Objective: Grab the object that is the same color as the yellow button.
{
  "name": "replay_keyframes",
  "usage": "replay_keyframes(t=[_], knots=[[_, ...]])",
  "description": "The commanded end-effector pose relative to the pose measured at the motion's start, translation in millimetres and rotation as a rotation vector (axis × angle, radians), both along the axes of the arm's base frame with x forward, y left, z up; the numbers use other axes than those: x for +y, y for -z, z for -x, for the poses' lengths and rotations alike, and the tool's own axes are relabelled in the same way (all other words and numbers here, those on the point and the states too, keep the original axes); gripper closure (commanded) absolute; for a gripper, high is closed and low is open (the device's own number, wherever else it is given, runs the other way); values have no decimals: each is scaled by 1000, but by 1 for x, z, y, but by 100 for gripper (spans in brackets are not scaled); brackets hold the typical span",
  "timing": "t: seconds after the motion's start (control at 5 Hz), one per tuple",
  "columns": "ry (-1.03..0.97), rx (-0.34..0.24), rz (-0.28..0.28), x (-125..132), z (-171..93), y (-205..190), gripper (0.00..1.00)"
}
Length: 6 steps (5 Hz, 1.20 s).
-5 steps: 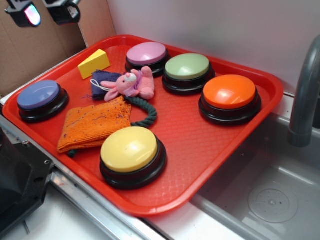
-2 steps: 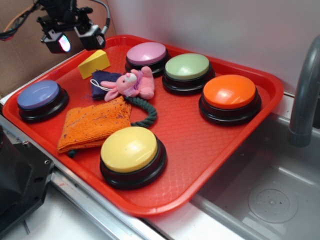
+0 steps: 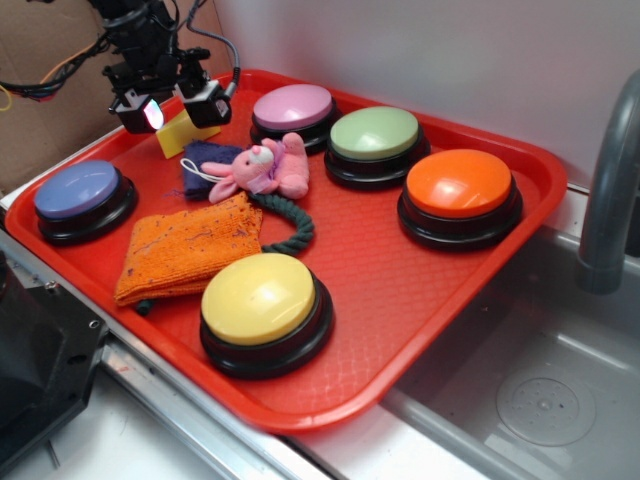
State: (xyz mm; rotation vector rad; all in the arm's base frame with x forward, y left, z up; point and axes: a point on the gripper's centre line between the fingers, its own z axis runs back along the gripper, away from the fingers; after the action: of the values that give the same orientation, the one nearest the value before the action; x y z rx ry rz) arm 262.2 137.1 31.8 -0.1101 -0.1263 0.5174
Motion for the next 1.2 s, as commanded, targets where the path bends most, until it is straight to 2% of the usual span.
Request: replay_keyframes(t=[0.0,0.2,0.4,0.6,0.8,1.0], knots=[[-5,-31,-60,10,-6,-4,95],[-19,-44,-50,9,-5,-6,100],[-40,-35,-74,4,-4,-6,100],[-65,-47,-53,-7,0,-25,100],[-88,-82,-14,-23,16,-61,100],[-41,-88,8,-41,35,-91,100]])
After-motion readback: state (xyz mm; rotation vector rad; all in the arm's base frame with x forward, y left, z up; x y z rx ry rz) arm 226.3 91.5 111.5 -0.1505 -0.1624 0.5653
